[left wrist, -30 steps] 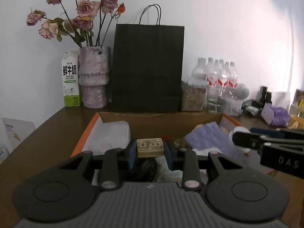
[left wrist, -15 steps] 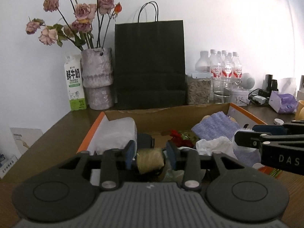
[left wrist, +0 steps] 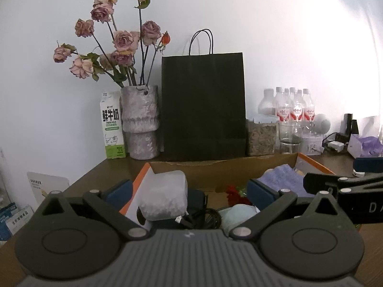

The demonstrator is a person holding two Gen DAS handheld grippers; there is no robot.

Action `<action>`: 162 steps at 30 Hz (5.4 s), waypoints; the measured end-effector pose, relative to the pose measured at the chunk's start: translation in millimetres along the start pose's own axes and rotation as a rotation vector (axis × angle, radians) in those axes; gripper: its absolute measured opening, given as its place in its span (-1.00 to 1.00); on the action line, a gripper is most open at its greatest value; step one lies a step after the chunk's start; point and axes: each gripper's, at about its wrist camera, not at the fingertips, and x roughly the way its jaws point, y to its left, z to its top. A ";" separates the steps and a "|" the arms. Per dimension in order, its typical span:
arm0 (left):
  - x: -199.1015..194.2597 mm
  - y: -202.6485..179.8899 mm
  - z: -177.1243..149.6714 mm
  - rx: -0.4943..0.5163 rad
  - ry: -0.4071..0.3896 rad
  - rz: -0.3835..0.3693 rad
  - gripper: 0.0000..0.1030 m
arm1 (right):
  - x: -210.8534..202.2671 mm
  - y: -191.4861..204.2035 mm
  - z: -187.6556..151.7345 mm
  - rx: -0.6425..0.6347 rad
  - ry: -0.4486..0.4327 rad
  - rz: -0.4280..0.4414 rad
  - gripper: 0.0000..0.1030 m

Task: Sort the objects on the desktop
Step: 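Open both tools to release the soap block and cap into the box, then move the left tool to the white object with black cable while the right tool moves toward the small caps, then grasp the black cable with the left tool and lift it, then carry the black cable over the box while the right tool grasps the white object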

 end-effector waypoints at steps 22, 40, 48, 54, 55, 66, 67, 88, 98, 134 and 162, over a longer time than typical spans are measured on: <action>-26.7 9.6 -3.2 -0.038 0.029 0.002 1.00 | -24.7 15.6 -1.5 -0.050 -0.005 -0.008 1.00; -78.4 16.1 -15.1 -0.024 0.082 -0.024 1.00 | -84.4 21.9 -19.3 -0.047 0.041 0.001 1.00; -91.9 19.9 -26.6 -0.013 0.146 -0.039 1.00 | -102.3 15.1 -41.4 -0.061 0.100 -0.009 1.00; -87.5 7.4 -41.2 0.010 0.220 -0.073 1.00 | -102.0 -0.4 -59.8 -0.055 0.165 -0.017 1.00; -86.0 4.5 -44.0 0.014 0.232 -0.081 1.00 | -101.6 -3.2 -62.3 -0.055 0.174 -0.019 1.00; -63.3 -39.5 -58.5 0.075 0.314 -0.154 1.00 | -93.2 -36.8 -79.2 -0.060 0.237 -0.034 1.00; -60.1 -43.2 -59.5 0.078 0.324 -0.155 1.00 | -91.9 -39.9 -79.7 -0.061 0.243 -0.036 1.00; -22.4 -71.5 -66.0 0.069 0.425 -0.180 0.99 | -70.9 -67.3 -80.5 0.027 0.270 -0.016 1.00; -26.6 -70.3 -63.0 0.048 0.412 -0.203 0.25 | -69.5 -69.0 -81.0 0.045 0.275 -0.014 1.00; -72.5 -32.1 -34.5 0.009 0.288 -0.231 -0.04 | -68.9 -40.5 -76.2 0.003 0.272 -0.006 1.00; -75.9 63.5 -48.7 -0.124 0.282 -0.162 -0.09 | -29.2 69.7 -77.1 -0.107 0.375 0.123 -0.08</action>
